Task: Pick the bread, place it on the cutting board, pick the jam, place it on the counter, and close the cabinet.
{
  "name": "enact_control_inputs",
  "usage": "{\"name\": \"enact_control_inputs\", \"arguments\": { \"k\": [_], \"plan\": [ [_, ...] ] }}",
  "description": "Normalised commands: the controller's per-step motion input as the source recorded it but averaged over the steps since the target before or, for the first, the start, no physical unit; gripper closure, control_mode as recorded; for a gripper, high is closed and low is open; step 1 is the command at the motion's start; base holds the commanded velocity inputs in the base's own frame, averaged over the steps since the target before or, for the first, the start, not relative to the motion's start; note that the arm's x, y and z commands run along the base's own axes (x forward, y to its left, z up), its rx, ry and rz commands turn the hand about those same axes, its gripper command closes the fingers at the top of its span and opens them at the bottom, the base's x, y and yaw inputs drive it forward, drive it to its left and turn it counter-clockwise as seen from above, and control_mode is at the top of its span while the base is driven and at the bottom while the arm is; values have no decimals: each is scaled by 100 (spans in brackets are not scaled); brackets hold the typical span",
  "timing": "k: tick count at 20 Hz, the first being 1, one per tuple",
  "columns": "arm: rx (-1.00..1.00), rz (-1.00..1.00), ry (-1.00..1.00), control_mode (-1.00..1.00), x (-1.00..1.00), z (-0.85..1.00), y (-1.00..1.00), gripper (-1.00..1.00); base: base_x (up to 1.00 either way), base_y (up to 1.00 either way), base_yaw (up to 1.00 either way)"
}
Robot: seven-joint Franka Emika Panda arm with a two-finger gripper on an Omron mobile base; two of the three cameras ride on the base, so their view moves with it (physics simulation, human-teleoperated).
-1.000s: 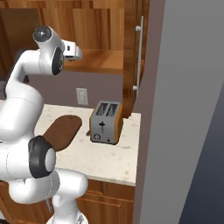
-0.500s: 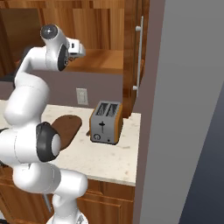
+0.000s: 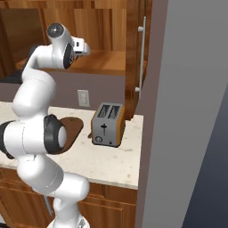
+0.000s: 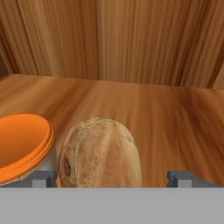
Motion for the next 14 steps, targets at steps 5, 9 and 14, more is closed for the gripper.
{"name": "enact_control_inputs", "arguments": {
  "k": [5,9,14],
  "plan": [
    [0,0,1,-100,7,0,1,-100,0,0,0],
    [0,0,4,-100,0,-3,6,100,0,0,0],
    [0,0,0,-100,0,0,1,100,0,0,0]
  ]
}}
